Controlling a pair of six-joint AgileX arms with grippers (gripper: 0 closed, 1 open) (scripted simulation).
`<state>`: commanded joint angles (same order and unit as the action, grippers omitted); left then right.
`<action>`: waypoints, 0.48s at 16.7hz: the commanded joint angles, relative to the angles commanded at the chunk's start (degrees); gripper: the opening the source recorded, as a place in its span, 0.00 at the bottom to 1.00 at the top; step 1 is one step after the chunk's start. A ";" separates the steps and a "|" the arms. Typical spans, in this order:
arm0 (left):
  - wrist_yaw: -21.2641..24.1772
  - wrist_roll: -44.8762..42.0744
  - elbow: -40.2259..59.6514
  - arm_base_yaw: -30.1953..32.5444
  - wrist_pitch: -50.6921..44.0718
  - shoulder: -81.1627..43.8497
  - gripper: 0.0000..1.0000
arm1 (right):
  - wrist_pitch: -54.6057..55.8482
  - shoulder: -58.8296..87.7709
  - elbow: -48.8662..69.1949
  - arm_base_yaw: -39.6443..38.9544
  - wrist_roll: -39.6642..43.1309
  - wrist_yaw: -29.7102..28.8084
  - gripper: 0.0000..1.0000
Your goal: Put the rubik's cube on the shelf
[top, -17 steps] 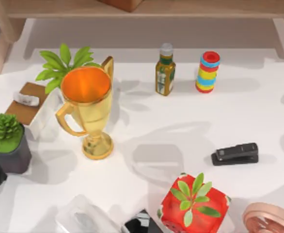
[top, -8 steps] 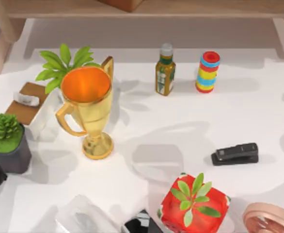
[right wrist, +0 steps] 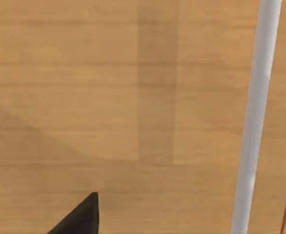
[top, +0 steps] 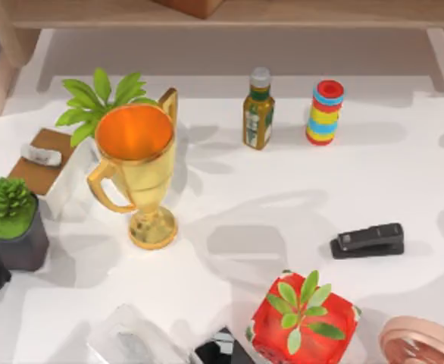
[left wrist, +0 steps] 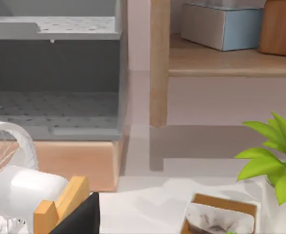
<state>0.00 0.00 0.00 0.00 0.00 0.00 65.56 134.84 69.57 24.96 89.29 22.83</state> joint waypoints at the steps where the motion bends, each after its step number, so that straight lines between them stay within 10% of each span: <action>1: 0.00 0.00 0.00 0.00 0.00 0.00 1.00 | 0.00 0.00 0.00 0.00 0.00 0.00 0.92; 8: 0.00 0.00 0.00 0.00 0.00 0.00 1.00 | 0.00 0.00 0.00 0.00 0.00 0.00 0.40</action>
<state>0.00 0.00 0.00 0.00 0.00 0.00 65.56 134.84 69.57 24.96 89.29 22.83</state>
